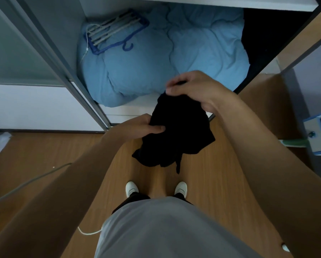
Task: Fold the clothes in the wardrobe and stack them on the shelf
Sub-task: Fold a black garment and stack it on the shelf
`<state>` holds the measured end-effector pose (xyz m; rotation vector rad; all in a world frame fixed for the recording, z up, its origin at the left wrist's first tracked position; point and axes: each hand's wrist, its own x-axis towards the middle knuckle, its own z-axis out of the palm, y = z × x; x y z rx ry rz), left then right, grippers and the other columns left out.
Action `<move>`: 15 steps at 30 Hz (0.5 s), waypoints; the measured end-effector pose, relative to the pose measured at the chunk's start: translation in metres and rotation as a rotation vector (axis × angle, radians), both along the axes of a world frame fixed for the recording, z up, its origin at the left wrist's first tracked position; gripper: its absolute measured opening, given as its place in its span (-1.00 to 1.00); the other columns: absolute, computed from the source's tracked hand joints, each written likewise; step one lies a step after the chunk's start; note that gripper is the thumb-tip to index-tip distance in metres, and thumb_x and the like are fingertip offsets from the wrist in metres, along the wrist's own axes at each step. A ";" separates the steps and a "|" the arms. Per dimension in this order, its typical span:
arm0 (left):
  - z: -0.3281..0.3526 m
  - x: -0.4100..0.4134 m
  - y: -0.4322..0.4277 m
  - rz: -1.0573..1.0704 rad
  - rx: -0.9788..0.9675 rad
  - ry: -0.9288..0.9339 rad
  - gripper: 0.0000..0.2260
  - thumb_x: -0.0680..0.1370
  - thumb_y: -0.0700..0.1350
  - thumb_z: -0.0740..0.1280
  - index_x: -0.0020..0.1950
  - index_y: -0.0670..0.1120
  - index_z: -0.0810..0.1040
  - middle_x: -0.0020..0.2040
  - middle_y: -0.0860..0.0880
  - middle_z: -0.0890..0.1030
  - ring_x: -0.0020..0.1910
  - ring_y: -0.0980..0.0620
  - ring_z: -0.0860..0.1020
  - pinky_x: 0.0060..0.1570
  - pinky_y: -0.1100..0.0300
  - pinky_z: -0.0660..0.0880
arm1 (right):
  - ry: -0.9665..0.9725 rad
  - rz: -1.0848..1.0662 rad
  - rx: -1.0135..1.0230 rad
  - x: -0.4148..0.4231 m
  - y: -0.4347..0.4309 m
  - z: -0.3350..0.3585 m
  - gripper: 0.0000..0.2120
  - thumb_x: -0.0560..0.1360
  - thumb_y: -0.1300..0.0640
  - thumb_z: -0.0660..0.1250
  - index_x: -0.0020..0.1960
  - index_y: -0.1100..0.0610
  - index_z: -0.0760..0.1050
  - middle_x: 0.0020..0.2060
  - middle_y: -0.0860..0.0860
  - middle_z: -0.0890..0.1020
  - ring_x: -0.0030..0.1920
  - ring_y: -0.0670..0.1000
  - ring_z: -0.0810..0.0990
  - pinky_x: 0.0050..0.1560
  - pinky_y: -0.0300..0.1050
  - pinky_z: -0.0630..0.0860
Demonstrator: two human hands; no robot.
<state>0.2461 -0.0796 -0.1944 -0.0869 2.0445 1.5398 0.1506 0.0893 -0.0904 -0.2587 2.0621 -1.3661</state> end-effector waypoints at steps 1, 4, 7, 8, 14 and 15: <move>0.002 0.001 0.003 0.036 0.061 -0.024 -0.82 0.58 0.00 0.38 -0.21 0.09 0.68 -0.25 0.13 0.67 -0.14 0.13 0.64 -0.04 0.26 0.47 | -0.079 -0.106 -0.167 -0.006 0.001 0.003 -0.78 0.49 0.32 0.44 0.12 0.18 0.59 -0.29 0.00 0.65 -0.33 -0.09 0.62 -0.24 -0.24 0.60; 0.003 0.006 0.013 0.247 0.374 -0.088 -0.82 0.53 -0.07 0.38 -0.23 0.02 0.73 -0.24 0.04 0.70 -0.20 0.12 0.66 -0.15 0.29 0.51 | -0.177 -0.403 -0.462 -0.030 0.012 -0.001 -0.78 0.58 0.20 0.36 0.21 0.10 0.51 -0.09 -0.01 0.63 -0.13 -0.05 0.62 -0.13 -0.17 0.58; 0.011 0.003 0.018 0.513 0.645 -0.111 -0.79 0.55 -0.13 0.37 0.15 -0.12 0.69 0.11 -0.12 0.69 0.09 -0.07 0.66 0.12 0.10 0.56 | -0.190 -0.469 -0.151 -0.030 0.033 -0.033 -0.54 0.54 -0.20 0.33 0.32 0.05 0.46 0.26 0.01 0.56 0.19 -0.05 0.54 0.28 0.01 0.44; 0.015 -0.001 0.019 0.561 0.688 -0.121 -0.72 0.57 -0.12 0.35 0.25 -0.15 0.63 0.17 -0.14 0.66 0.15 -0.09 0.64 0.16 0.08 0.55 | -0.248 -0.450 -0.062 -0.022 0.042 -0.049 -0.44 0.52 -0.30 0.30 0.35 0.05 0.45 0.30 0.04 0.55 0.18 -0.05 0.55 0.28 0.03 0.42; 0.037 -0.013 0.019 0.657 0.706 -0.135 -0.71 0.60 0.05 0.29 0.08 -0.07 0.73 0.11 -0.07 0.71 0.11 -0.03 0.67 0.01 0.14 0.61 | -0.621 -0.216 -0.048 0.025 0.068 -0.110 -0.08 0.42 -0.55 0.12 0.41 0.19 0.44 0.12 0.21 0.57 0.10 0.17 0.57 0.11 0.03 0.44; 0.040 -0.014 0.019 0.658 0.726 -0.134 -0.70 0.60 0.07 0.29 0.06 -0.06 0.74 0.12 -0.07 0.70 0.13 -0.03 0.66 0.03 0.13 0.60 | -0.621 -0.204 -0.077 0.025 0.067 -0.110 -0.07 0.41 -0.53 0.17 0.40 0.23 0.46 0.17 0.41 0.50 0.04 0.25 0.56 0.16 0.08 0.47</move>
